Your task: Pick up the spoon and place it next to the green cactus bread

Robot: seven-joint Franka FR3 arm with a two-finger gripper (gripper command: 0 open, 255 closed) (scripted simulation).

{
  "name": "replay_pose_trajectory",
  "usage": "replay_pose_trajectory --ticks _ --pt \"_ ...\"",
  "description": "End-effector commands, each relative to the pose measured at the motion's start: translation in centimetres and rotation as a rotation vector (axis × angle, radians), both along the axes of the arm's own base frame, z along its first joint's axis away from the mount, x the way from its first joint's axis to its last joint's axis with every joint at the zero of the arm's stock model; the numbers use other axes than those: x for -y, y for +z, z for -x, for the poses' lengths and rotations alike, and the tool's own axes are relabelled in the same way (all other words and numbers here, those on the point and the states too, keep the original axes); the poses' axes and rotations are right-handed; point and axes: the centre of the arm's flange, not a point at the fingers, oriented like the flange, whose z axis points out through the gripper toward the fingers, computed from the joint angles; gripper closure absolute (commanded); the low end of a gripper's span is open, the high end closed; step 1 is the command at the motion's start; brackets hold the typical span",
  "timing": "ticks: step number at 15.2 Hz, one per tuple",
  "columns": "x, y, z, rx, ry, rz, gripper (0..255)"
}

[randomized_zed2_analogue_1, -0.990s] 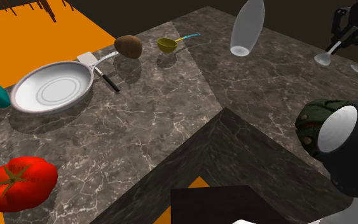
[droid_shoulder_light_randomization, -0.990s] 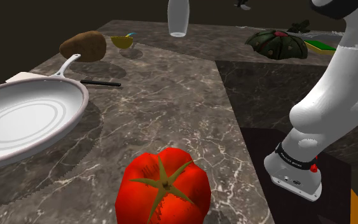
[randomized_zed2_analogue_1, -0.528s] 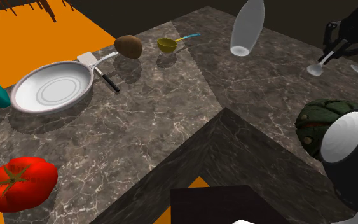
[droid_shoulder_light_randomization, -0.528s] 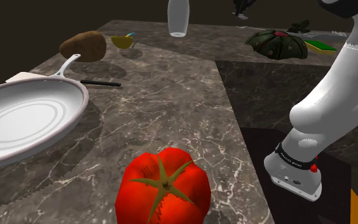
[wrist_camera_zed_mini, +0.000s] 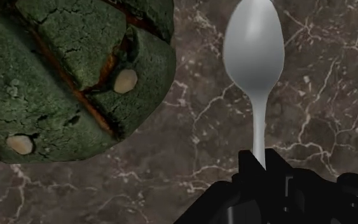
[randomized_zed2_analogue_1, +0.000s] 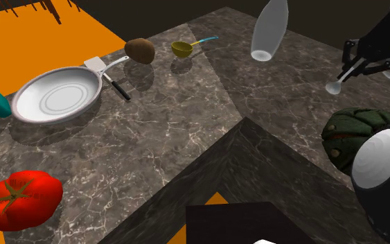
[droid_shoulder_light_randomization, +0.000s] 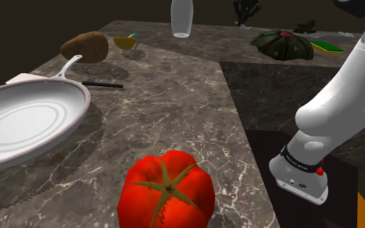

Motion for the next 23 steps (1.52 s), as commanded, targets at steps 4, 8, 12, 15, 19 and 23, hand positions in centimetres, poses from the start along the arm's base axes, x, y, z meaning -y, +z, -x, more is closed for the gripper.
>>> replay_pose_trajectory --ticks 4,8,12,15,19,23 --pt "0.1 -2.7 0.1 0.000 0.000 0.000 255" --pt "0.1 -4.8 0.1 0.000 0.000 0.000 255" --pt "0.1 -5.4 0.1 0.000 0.000 0.000 255" --pt "0.1 -5.4 0.1 0.000 0.000 0.000 255" --pt "0.1 -5.4 0.1 0.000 0.000 0.000 0" --pt "0.1 -5.4 0.1 0.000 0.000 0.000 0"
